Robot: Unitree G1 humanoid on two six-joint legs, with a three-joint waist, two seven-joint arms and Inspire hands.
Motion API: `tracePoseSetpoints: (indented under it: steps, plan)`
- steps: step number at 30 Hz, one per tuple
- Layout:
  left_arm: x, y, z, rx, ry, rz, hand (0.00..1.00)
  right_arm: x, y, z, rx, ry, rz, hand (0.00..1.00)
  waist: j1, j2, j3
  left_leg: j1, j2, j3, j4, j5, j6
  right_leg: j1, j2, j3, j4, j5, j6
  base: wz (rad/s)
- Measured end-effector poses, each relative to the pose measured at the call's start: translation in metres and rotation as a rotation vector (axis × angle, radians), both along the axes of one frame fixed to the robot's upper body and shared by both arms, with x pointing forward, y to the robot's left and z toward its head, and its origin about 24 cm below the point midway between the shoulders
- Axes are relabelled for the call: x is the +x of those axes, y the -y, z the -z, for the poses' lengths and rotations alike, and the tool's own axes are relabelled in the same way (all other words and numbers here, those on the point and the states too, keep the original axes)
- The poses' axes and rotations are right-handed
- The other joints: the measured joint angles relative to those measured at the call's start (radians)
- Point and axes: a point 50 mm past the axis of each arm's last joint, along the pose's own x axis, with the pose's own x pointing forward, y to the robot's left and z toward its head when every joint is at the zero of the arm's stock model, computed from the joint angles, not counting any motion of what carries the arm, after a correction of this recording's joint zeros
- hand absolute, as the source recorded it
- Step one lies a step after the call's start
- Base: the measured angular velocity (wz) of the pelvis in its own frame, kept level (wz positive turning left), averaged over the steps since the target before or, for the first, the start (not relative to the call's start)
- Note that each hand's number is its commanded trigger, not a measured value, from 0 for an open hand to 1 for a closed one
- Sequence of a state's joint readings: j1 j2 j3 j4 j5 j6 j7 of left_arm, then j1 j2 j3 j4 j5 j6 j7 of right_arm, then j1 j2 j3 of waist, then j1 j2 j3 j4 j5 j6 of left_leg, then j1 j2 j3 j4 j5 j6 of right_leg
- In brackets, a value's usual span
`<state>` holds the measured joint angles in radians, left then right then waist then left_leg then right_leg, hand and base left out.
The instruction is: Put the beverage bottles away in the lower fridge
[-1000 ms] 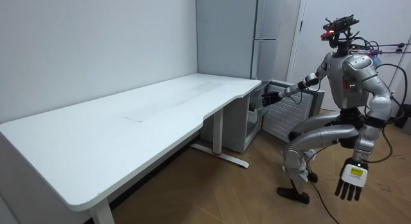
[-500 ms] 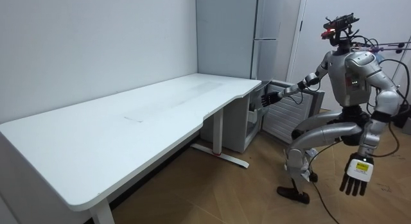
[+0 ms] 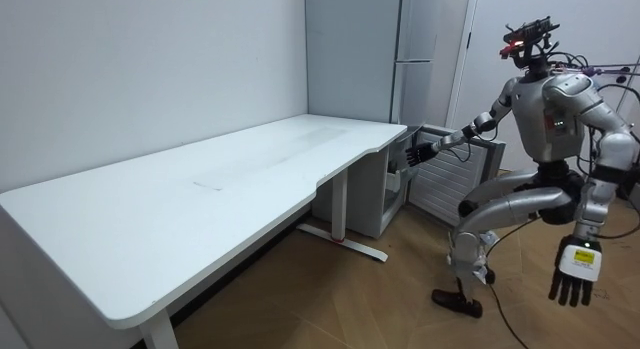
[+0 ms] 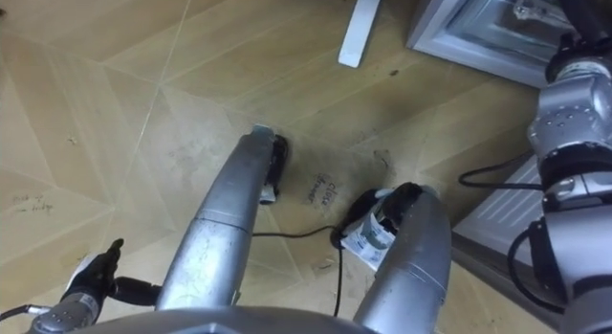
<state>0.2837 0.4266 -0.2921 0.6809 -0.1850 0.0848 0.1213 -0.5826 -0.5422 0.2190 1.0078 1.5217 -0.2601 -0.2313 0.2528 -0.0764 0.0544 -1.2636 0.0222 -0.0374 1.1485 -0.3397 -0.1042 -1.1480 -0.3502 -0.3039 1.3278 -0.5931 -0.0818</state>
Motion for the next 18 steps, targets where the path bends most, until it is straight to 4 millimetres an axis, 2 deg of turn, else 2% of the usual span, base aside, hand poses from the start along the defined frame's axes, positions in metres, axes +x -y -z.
tracePoseSetpoints:
  steps: [7,13,15,17,18]
  plan:
    - [-0.001,0.005,0.002,-0.015,-0.013,0.029,0.0,0.0,0.0,0.0,0.014,-0.019,0.017,0.0,-0.005,-0.001,-0.0004,0.025,0.005,0.001,-0.038,0.009,-0.011,0.028,-0.001,-0.016,-0.024,0.0,0.0,0.08]
    - [-0.002,0.006,0.001,-0.018,-0.006,0.029,0.0,0.003,-0.006,0.001,0.039,-0.046,-0.014,0.0,-0.013,-0.007,0.0009,0.062,0.017,0.003,-0.042,0.045,0.004,0.072,-0.006,-0.032,-0.028,0.002,-0.004,-0.02]
    - [-0.001,0.006,0.001,-0.017,0.001,0.031,0.0,0.009,-0.014,-0.003,0.039,-0.011,-0.086,0.0,-0.014,-0.01,0.0007,0.089,0.017,0.003,-0.058,0.053,0.016,0.103,-0.01,-0.047,-0.053,0.025,-0.016,0.02]
    - [-0.001,0.005,0.0,-0.016,0.007,0.033,0.0,0.01,-0.017,-0.003,0.038,0.003,-0.127,0.0,-0.015,-0.012,0.0014,0.119,0.017,0.001,-0.083,0.066,0.021,0.145,-0.009,-0.066,-0.09,0.069,-0.019,0.17]
    - [-0.002,0.004,0.0,-0.014,0.004,0.032,0.0,0.011,-0.02,-0.002,0.04,0.006,-0.156,0.0,-0.015,-0.013,0.0016,0.142,0.018,-0.004,-0.103,0.078,0.027,0.176,-0.001,-0.075,-0.114,0.077,-0.014,0.2]
